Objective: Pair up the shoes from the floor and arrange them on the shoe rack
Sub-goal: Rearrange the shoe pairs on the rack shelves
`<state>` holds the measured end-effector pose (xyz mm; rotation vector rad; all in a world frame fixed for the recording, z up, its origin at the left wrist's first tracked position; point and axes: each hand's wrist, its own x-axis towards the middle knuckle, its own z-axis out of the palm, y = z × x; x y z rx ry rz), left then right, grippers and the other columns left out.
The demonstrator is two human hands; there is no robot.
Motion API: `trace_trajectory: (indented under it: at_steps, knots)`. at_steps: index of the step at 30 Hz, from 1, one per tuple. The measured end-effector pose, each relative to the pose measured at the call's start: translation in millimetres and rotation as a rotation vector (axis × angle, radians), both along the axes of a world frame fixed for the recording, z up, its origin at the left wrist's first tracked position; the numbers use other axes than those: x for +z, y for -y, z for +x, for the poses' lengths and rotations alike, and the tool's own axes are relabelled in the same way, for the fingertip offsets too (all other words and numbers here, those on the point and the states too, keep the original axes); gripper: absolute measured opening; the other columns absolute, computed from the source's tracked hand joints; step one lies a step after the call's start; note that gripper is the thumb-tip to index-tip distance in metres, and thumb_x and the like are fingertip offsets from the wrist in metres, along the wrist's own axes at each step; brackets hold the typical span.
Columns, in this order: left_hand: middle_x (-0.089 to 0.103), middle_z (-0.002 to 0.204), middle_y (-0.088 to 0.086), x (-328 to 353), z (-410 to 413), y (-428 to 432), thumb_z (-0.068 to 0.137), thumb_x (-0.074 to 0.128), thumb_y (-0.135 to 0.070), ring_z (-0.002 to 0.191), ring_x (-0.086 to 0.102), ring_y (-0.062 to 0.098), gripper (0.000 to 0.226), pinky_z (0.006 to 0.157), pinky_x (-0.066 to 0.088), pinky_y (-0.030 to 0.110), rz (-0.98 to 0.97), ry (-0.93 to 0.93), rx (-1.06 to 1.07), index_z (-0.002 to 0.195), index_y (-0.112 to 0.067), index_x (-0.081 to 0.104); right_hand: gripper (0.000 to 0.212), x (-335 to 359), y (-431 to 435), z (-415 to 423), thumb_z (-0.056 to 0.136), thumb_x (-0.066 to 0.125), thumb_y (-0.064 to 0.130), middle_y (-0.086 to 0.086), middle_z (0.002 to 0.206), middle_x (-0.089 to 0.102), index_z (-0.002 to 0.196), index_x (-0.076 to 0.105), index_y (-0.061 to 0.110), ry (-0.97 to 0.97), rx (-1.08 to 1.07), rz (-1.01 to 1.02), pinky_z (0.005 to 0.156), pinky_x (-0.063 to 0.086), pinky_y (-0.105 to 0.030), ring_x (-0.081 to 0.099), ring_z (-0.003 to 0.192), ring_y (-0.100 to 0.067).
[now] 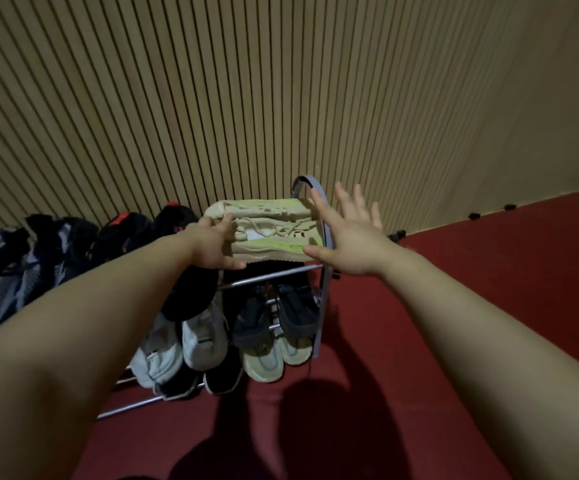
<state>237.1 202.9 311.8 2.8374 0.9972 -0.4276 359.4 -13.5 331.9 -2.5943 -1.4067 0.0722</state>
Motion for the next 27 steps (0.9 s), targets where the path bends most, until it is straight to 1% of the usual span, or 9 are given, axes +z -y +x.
trace_trajectory:
  at_steps: [4,7,11,13,16,19,21,24,27]
  knots:
    - [-0.005,0.156,0.017,-18.8,17.1,-6.6,0.073,0.062,-0.067,0.142,0.005,0.042,0.114,0.115,0.017,0.049,-0.002,-0.001,-0.059,0.147,-0.031,-0.017,0.09,-12.4,-7.6,-7.7,0.089,0.05,0.056,-0.006,0.155,-0.027,0.147,-0.016,0.036,0.03,-0.048,0.016,0.111,-0.018,-0.051,-0.032,0.139,-0.029]
    - [0.0,0.156,0.018,-26.4,20.0,-12.4,0.072,0.064,-0.065,0.141,0.01,0.043,0.114,0.111,0.02,0.051,0.042,0.016,-0.092,0.147,-0.034,-0.016,0.09,-22.9,-13.1,-11.6,0.088,0.049,0.057,-0.006,0.155,-0.026,0.147,-0.017,0.036,-0.042,-0.115,0.027,0.111,-0.017,-0.049,-0.031,0.14,-0.029]
    - [0.01,0.154,0.019,-29.3,19.1,-19.3,0.071,0.066,-0.064,0.139,0.018,0.043,0.113,0.108,0.026,0.049,0.054,0.056,-0.14,0.147,-0.034,-0.013,0.092,-31.0,-19.1,-0.9,0.087,0.051,0.058,-0.006,0.157,-0.021,0.147,-0.015,0.037,-0.162,-0.269,0.052,0.115,-0.009,-0.05,-0.025,0.142,-0.029]
    - [0.02,0.149,0.019,-28.9,17.8,-19.4,0.071,0.067,-0.063,0.135,0.028,0.039,0.112,0.104,0.032,0.044,0.071,0.113,-0.157,0.149,-0.031,-0.008,0.092,-31.7,-23.3,3.0,0.087,0.052,0.058,-0.006,0.158,-0.019,0.148,-0.014,0.037,-0.166,-0.303,0.065,0.116,-0.007,-0.049,-0.023,0.143,-0.029]
    - [0.027,0.14,0.016,-27.9,17.7,-17.9,0.068,0.075,-0.054,0.127,0.036,0.036,0.11,0.099,0.038,0.041,0.004,0.238,-0.128,0.149,-0.028,0.006,0.093,-32.8,-30.0,2.2,0.087,0.053,0.056,-0.007,0.158,-0.017,0.148,-0.013,0.035,-0.172,-0.294,0.087,0.115,-0.007,-0.049,-0.021,0.143,-0.029]
    - [0.034,0.133,0.014,-29.6,20.5,-19.1,0.063,0.08,-0.049,0.121,0.04,0.033,0.099,0.098,0.042,0.041,-0.008,0.301,-0.105,0.14,-0.02,0.026,0.094,-37.5,-32.2,1.6,0.086,0.053,0.057,-0.006,0.158,-0.018,0.148,-0.014,0.035,-0.183,-0.275,0.074,0.115,-0.007,-0.049,-0.022,0.143,-0.028]
    - [0.036,0.132,0.013,-29.4,22.0,-20.7,0.06,0.079,-0.051,0.12,0.042,0.033,0.098,0.099,0.042,0.041,0.016,0.308,-0.1,0.137,-0.017,0.03,0.094,-41.0,-30.8,3.0,0.086,0.053,0.057,-0.006,0.158,-0.019,0.148,-0.015,0.035,-0.192,-0.272,0.064,0.115,-0.008,-0.049,-0.023,0.143,-0.028]
    - [0.038,0.13,0.012,-21.2,23.9,-22.9,0.06,0.076,-0.058,0.12,0.042,0.031,0.098,0.1,0.041,0.039,0.061,0.31,-0.125,0.138,-0.016,0.034,0.094,-42.2,-28.2,5.2,0.087,0.052,0.057,-0.006,0.158,-0.019,0.148,-0.015,0.035,-0.163,-0.26,0.037,0.115,-0.009,-0.049,-0.024,0.143,-0.028]
    - [0.041,0.114,0.008,0.7,25.5,-21.2,0.058,0.071,-0.067,0.107,0.045,0.027,0.089,0.091,0.044,0.036,0.105,0.297,-0.177,0.129,-0.018,0.045,0.095,-42.2,-30.8,4.4,0.087,0.052,0.057,-0.006,0.157,-0.021,0.147,-0.017,0.034,-0.078,-0.199,-0.009,0.114,-0.012,-0.05,-0.026,0.142,-0.029]
